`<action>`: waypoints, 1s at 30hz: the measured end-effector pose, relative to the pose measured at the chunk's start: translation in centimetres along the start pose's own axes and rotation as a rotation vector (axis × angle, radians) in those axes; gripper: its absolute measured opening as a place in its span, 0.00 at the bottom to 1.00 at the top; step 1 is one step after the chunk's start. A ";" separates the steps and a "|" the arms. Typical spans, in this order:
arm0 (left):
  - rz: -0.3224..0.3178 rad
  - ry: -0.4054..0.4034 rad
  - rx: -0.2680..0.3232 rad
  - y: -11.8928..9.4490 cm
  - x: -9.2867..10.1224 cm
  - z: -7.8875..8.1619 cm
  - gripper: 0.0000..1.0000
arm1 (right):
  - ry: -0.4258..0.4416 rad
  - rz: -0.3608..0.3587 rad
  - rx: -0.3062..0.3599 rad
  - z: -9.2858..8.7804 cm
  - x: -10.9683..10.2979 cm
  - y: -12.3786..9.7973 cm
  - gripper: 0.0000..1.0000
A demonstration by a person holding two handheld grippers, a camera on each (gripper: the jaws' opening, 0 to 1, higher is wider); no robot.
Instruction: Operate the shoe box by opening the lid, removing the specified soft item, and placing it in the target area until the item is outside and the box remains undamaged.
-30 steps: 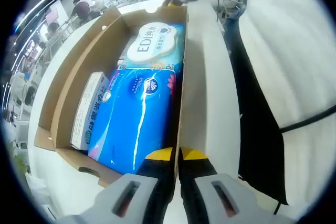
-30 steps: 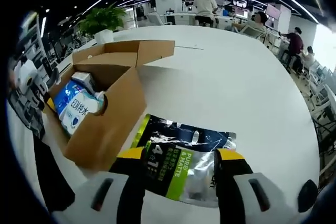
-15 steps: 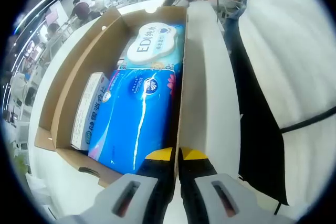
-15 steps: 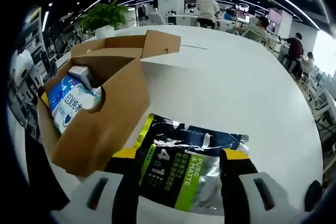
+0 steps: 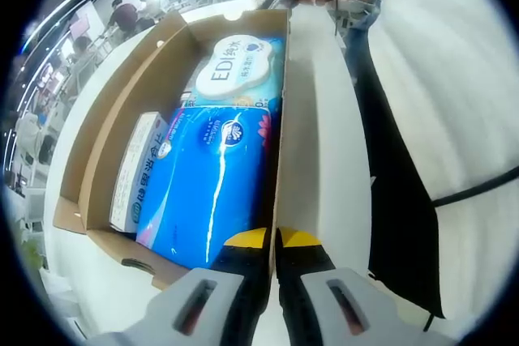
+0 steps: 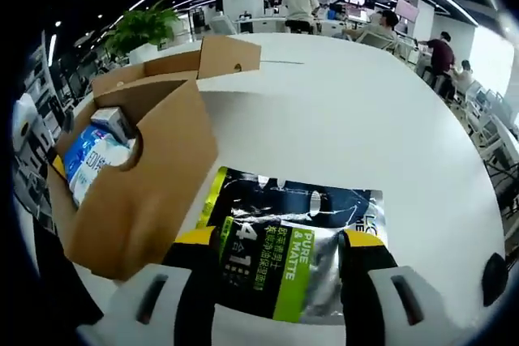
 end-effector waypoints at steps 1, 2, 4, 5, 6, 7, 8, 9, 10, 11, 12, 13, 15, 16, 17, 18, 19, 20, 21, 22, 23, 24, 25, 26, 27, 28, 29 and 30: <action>0.000 0.000 0.000 0.0 0.0 0.0 0.02 | 0.000 -0.003 0.012 -0.1 0.0 0.0 0.60; 0.000 0.001 0.000 0.0 0.0 0.0 0.02 | 0.009 -0.004 0.020 -0.1 0.0 0.0 0.60; 0.000 0.000 0.000 -0.1 0.0 0.0 0.02 | 0.013 -0.015 0.013 -0.1 -0.1 0.0 0.60; 0.000 0.000 0.000 0.0 0.0 0.0 0.02 | 0.017 -0.017 0.012 -0.1 -0.1 -0.1 0.59; 0.000 0.000 0.000 0.0 0.0 0.0 0.02 | 0.023 -0.021 0.008 -0.1 -0.2 -0.1 0.59; 0.000 0.000 0.000 0.0 0.0 0.0 0.02 | 0.025 -0.024 0.006 -0.1 -0.2 -0.1 0.59; 0.001 0.000 0.000 0.0 0.0 0.0 0.02 | 0.027 -0.028 0.006 0.0 -0.3 0.0 0.58; 0.001 0.000 0.000 0.0 0.0 0.0 0.02 | 0.030 -0.029 0.005 0.0 -0.4 -0.1 0.58; 0.001 0.000 0.000 0.0 0.0 0.0 0.02 | 0.034 -0.034 0.004 0.0 -0.5 -0.1 0.57; 0.001 0.000 0.000 0.0 0.0 0.0 0.02 | 0.037 -0.037 0.003 0.0 -0.5 -0.1 0.57; 0.001 0.000 0.000 0.0 0.0 0.0 0.02 | 0.041 -0.039 0.004 0.0 -0.5 -0.1 0.56; 0.000 0.001 0.000 0.0 0.0 0.0 0.02 | 0.041 -0.039 0.003 0.0 -0.6 -0.2 0.56; 0.000 0.001 0.000 0.0 0.0 0.0 0.02 | 0.044 -0.040 0.004 0.0 -0.7 -0.2 0.55; 0.000 0.001 0.000 0.0 0.0 0.0 0.02 | 0.042 -0.038 0.004 -0.1 -0.7 -0.2 0.55; 0.000 0.002 0.000 0.0 0.0 0.0 0.02 | 0.039 -0.034 0.003 -0.1 -0.9 -0.3 0.55; 0.000 0.001 0.000 0.0 0.0 0.0 0.02 | 0.037 -0.033 0.002 -0.1 -1.0 -0.3 0.55; 0.000 0.002 0.000 0.0 0.0 0.0 0.02 | 0.037 -0.032 0.002 -0.1 -1.0 -0.3 0.55; -0.001 0.003 0.000 0.0 0.0 0.0 0.02 | 0.042 -0.029 -0.003 0.0 -0.9 -0.3 0.55; -0.001 0.004 0.000 0.0 0.0 0.0 0.02 | 0.041 -0.026 -0.007 0.0 -0.9 -0.3 0.55; -0.002 0.004 0.000 0.0 0.0 0.0 0.02 | 0.038 -0.024 -0.008 0.1 -0.9 -0.2 0.55; -0.002 0.004 -0.001 0.0 0.0 0.0 0.02 | 0.039 -0.023 -0.010 0.1 -0.9 -0.2 0.55; -0.003 0.004 -0.001 0.0 0.0 0.0 0.02 | 0.042 -0.025 -0.013 0.1 -0.9 -0.2 0.55; -0.003 0.004 0.000 0.0 0.0 0.0 0.02 | 0.054 -0.029 -0.012 0.1 -0.9 -0.1 0.55; -0.003 0.005 0.000 0.0 0.0 0.0 0.02 | 0.054 -0.030 -0.015 0.1 -0.9 -0.1 0.55; -0.002 0.005 0.000 0.0 0.0 0.0 0.02 | 0.054 -0.033 -0.019 0.1 -0.9 -0.1 0.55; -0.002 0.006 0.001 0.0 0.0 0.0 0.02 | 0.061 -0.036 -0.020 0.2 -1.0 0.0 0.55; -0.002 0.006 0.001 0.0 0.0 0.0 0.02 | 0.065 -0.039 -0.022 0.2 -0.9 0.0 0.55; -0.002 0.006 0.001 0.0 0.0 0.0 0.02 | 0.067 -0.042 -0.023 0.3 -0.9 0.1 0.55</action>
Point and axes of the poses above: the point that each gripper's makers call its tool centre point, and the gripper's own axes: y roughly forward along the fingers, x roughly to its right, z roughly out of its top, the point moved 4 cm from there along -y, roughly backward along the fingers, and after that the axes turned 14 degrees about -y, right-handed, at the moved point
